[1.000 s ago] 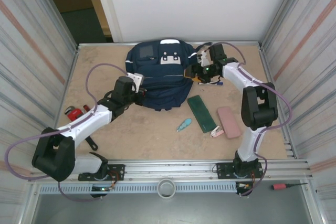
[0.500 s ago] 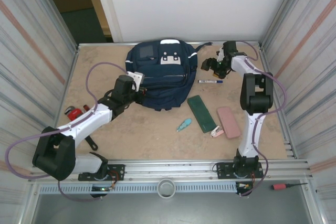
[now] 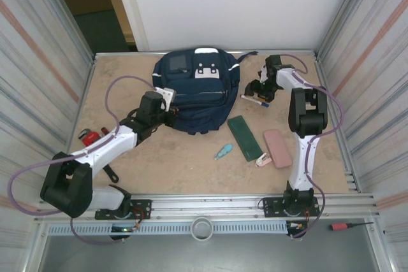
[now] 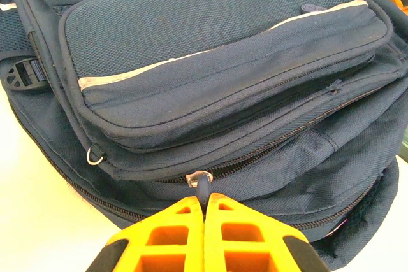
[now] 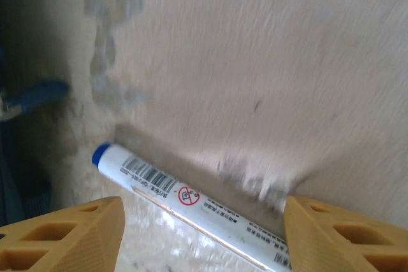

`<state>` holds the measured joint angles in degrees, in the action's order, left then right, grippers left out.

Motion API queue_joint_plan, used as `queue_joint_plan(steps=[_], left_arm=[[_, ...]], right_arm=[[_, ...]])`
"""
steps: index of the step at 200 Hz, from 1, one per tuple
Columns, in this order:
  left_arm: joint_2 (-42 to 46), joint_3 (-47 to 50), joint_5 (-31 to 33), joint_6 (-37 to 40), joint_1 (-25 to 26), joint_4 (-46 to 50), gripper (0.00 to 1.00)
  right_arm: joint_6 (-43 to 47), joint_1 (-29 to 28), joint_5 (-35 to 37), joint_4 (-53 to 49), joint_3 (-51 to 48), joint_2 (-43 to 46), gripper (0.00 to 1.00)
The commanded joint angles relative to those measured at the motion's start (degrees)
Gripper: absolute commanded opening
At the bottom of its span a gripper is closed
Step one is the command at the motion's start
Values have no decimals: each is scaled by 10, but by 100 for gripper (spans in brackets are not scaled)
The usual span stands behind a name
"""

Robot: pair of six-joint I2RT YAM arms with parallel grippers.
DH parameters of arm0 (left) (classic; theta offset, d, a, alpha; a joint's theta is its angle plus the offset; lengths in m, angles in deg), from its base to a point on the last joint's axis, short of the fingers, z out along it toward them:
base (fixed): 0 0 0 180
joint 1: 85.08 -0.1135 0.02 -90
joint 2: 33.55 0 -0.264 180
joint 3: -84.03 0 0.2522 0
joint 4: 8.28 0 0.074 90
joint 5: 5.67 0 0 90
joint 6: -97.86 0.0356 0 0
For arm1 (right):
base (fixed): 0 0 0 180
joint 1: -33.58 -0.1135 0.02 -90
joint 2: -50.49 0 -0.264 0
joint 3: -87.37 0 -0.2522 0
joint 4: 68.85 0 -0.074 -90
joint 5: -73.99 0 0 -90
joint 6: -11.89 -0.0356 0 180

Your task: Pack the student bag

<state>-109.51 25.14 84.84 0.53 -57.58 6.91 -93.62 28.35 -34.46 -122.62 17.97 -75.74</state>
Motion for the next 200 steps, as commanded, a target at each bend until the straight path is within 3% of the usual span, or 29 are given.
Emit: queue_joint_plan(steps=[1,45,82,146,163,188,200], left_arm=[[-2,-17,-3,7,2,-24,0],[3,-13,-3,8,1,-26,0],[10,-8,-3,8,1,-25,0],[14,-10,-5,9,1,-23,0],[15,-10,-5,9,1,-22,0],[13,-12,-5,10,0,-21,0],[10,-13,-6,7,0,-21,0]], right_arm=[[12,-22,27,-50,-38,40,57],[27,-73,138,-90,-37,36,46],[28,-94,183,-101,-39,21,29],[-2,-133,194,-81,-186,133,18],[-8,-139,207,-83,-225,165,21],[-9,-138,234,-90,-232,196,46],[-10,-139,245,-95,-218,211,53]])
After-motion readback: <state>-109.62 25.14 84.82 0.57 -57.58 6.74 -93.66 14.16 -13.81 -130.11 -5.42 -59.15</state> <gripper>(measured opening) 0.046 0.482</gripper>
